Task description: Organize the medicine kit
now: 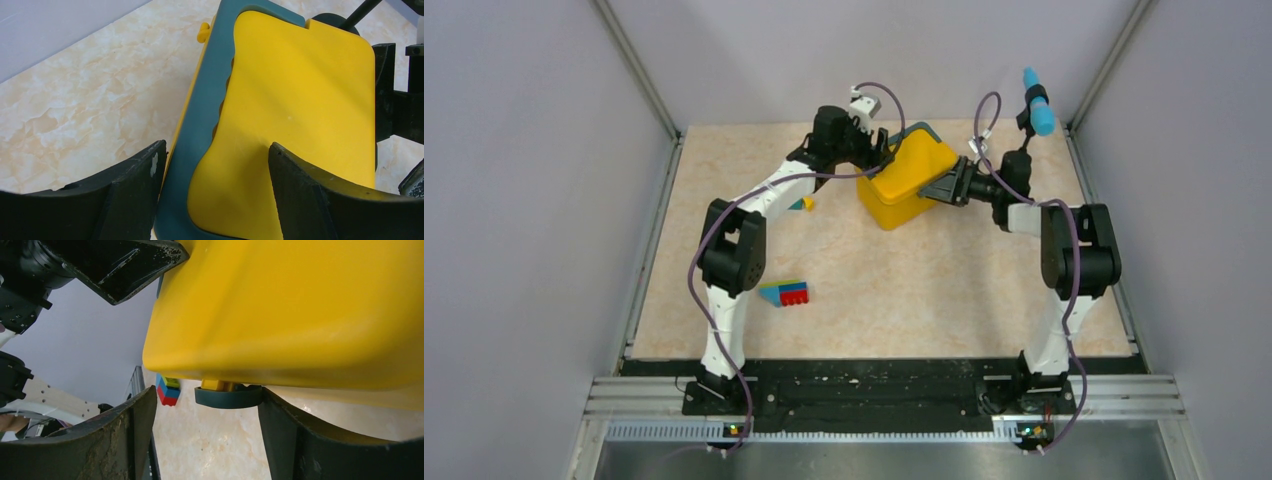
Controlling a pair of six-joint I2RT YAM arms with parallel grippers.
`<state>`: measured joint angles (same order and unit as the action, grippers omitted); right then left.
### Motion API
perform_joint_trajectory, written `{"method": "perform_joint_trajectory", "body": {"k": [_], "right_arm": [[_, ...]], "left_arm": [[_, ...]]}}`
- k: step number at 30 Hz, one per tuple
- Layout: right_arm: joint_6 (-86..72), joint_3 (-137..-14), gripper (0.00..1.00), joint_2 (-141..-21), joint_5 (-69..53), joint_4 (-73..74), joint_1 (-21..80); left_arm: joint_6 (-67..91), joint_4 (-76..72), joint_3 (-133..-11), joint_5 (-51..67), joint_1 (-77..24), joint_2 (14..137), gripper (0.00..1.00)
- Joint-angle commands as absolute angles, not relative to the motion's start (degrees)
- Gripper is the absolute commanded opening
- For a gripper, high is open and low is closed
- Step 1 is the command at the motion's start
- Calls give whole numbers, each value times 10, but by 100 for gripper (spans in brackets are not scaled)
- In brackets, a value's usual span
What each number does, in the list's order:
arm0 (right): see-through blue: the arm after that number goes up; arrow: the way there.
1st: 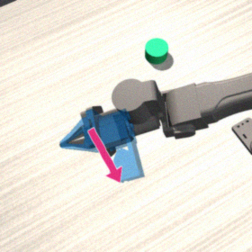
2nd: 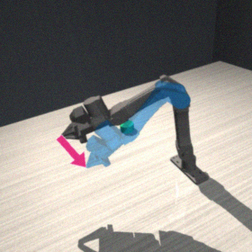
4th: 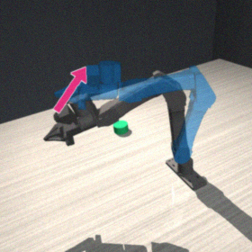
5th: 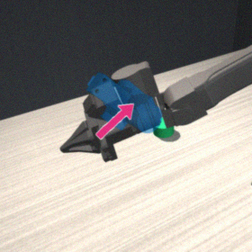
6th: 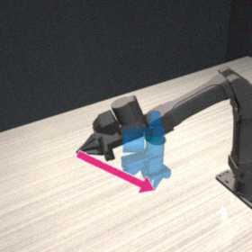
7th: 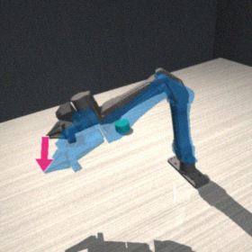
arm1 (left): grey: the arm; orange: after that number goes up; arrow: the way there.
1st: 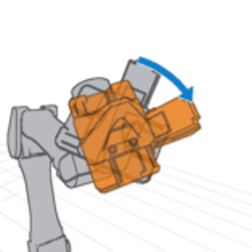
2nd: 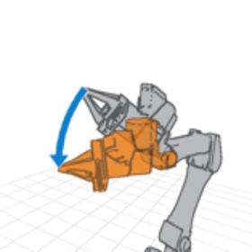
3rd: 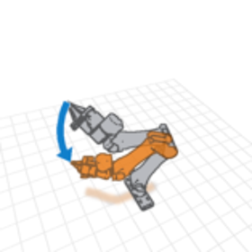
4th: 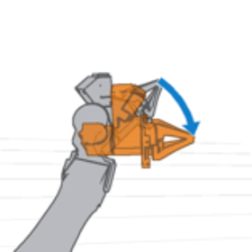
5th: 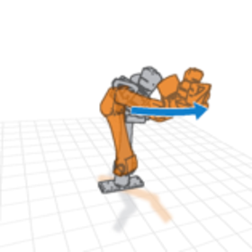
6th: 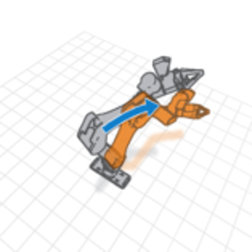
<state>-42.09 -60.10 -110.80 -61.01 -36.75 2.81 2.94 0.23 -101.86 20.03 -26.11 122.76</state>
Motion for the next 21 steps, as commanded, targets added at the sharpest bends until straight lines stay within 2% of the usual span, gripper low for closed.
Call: {"method": "perform_joint_trajectory", "body": {"k": [1, 7, 10, 17, 21], "right_arm": [[-434, -627, 70, -1085, -658, -434, 24], [-378, -605, 62, -1049, -629, -329, 21], [-346, -606, 55, -1044, -582, -264, 21], [-346, -617, 53, -1052, -529, -227, 21], [-337, -635, 46, -1062, -493, -185, 21]], "left_arm": [[8, 96, -992, 200, -272, 1229, 77], [16, 90, -994, 201, -272, 1230, 77], [19, 89, -994, 202, -272, 1230, 77], [21, 89, -986, 201, -272, 1227, 76], [20, 92, -983, 200, -275, 1227, 76]]}}
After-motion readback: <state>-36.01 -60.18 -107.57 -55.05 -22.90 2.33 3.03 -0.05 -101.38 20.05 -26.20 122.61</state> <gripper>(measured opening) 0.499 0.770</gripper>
